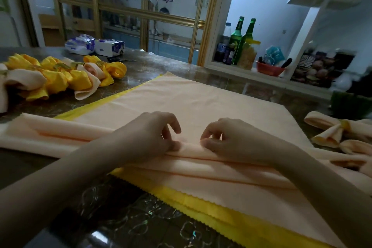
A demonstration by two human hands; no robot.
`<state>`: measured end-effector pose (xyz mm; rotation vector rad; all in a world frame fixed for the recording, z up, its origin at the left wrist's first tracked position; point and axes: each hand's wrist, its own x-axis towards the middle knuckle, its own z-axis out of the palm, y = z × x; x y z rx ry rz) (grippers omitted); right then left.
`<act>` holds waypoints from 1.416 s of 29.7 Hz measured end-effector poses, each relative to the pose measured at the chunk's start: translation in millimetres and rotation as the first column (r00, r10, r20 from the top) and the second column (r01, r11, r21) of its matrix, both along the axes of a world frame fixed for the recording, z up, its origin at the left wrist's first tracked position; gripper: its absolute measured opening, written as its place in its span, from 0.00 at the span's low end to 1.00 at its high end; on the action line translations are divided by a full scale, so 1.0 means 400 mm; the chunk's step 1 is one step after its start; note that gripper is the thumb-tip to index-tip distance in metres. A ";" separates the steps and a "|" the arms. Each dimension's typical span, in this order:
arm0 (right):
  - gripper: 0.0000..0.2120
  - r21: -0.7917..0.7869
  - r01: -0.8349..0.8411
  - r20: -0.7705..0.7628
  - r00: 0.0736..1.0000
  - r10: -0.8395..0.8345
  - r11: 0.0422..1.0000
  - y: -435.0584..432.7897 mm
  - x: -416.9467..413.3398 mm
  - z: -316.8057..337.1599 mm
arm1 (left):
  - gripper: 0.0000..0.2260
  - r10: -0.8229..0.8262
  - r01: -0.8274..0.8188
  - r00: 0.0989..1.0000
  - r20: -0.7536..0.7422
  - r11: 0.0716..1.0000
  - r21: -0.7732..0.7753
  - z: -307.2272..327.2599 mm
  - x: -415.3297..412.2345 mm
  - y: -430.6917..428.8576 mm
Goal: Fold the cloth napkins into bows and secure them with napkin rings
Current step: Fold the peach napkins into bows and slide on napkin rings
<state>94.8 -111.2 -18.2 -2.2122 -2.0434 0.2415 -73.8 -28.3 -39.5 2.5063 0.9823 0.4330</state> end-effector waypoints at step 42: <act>0.14 0.196 0.222 0.037 0.972 -0.233 0.955 -0.187 0.023 -0.052 | 0.25 0.019 0.043 0.965 -0.262 0.973 0.228 -0.059 0.059 -0.210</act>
